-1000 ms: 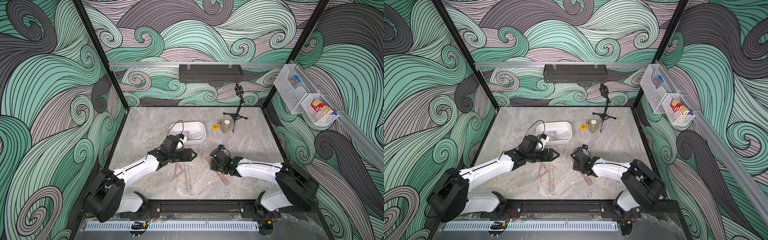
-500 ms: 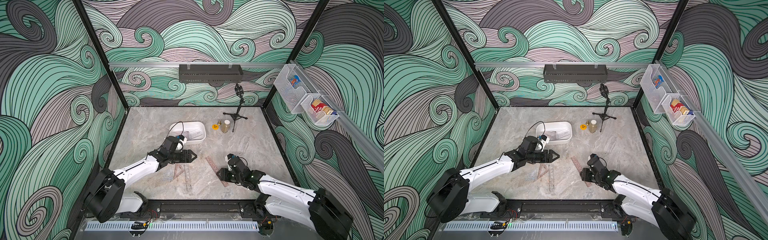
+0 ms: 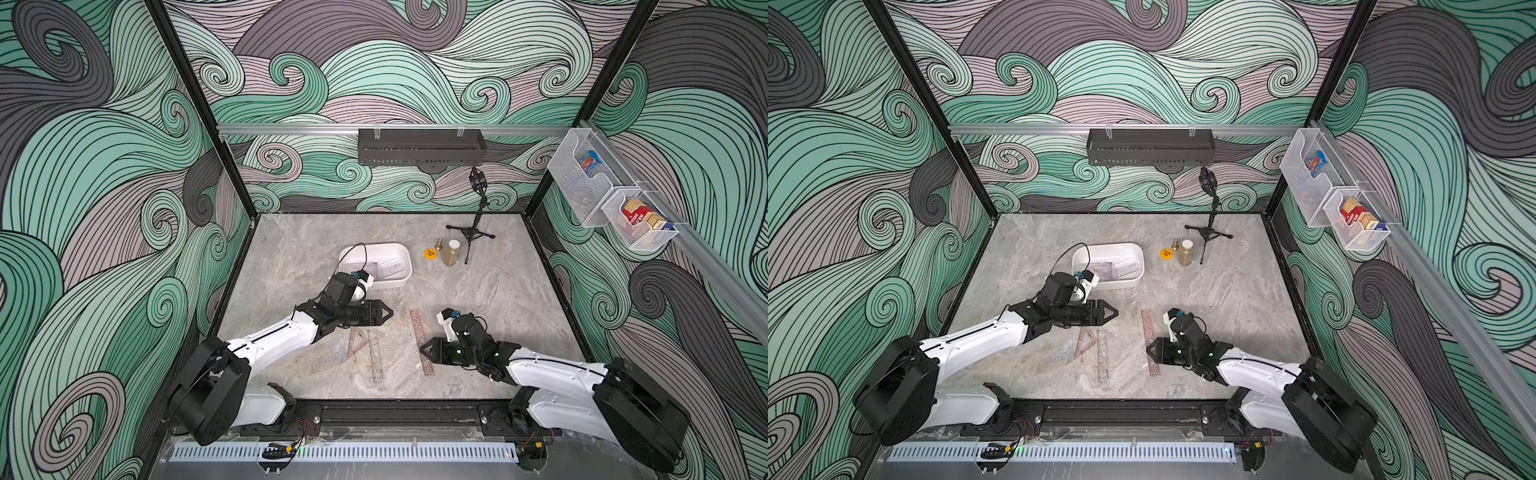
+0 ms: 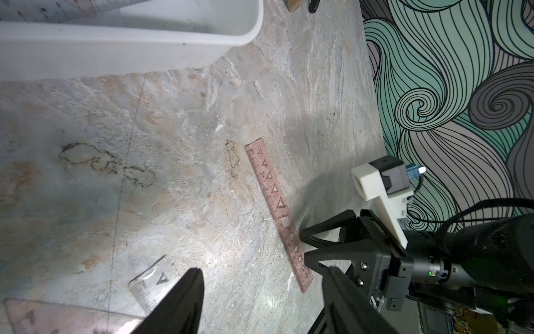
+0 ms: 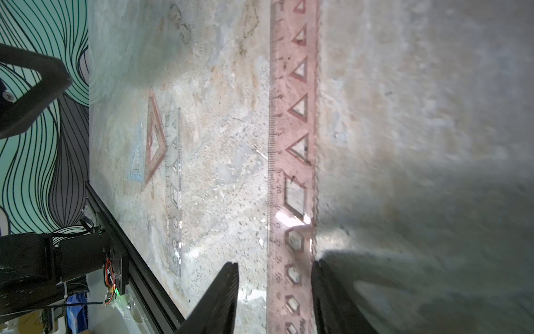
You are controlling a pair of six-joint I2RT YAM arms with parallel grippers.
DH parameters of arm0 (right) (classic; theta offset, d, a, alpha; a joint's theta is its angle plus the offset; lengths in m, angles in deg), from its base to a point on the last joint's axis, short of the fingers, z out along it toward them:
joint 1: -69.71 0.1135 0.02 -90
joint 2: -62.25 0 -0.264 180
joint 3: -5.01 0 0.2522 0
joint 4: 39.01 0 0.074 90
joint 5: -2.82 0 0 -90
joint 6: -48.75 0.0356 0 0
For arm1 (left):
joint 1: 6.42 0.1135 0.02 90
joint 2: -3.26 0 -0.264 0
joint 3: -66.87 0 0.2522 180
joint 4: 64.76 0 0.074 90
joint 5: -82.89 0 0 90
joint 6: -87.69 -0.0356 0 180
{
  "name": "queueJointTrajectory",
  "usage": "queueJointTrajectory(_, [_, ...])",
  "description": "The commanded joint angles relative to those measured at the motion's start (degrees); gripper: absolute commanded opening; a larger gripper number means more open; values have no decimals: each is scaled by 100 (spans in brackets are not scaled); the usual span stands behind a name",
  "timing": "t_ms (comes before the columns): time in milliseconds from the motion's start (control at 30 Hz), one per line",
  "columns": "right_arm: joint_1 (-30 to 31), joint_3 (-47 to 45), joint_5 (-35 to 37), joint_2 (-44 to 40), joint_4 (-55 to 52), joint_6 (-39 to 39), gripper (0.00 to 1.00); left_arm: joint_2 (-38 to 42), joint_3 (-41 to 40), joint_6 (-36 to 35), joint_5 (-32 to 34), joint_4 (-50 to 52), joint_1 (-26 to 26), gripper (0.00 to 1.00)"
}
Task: Put the scattered rulers into the storage box
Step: Move the ruler to the center of the board, then pick up the ruler from the center of the board.
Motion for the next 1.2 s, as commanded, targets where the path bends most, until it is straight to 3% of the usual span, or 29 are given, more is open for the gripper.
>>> queueJointTrajectory(0, [55, 89, -182, 445, 200, -85, 46, -58, -26, -44, -75, -112, 36, 67])
queueJointTrajectory(367, [37, 307, -715, 1170, 1622, -369, 46, -519, -6, 175, -492, -520, -58, 56])
queueJointTrajectory(567, [-753, -238, -1165, 387, 2556, -469, 45, -1096, -137, 722, -632, -1506, -448, 33])
queueJointTrajectory(733, [-1159, -277, -1612, 750, 2877, -580, 42, -1695, -91, 1061, -788, -2165, -673, 20])
queueJointTrajectory(900, [-1487, -344, -2002, 1169, 3244, -556, 39, -2048, 151, 1107, -786, -2231, -816, 17])
queueJointTrajectory(1167, [-1519, -366, -2011, 1392, 3299, -615, 38, -2398, 284, 969, -745, -2030, -858, 16])
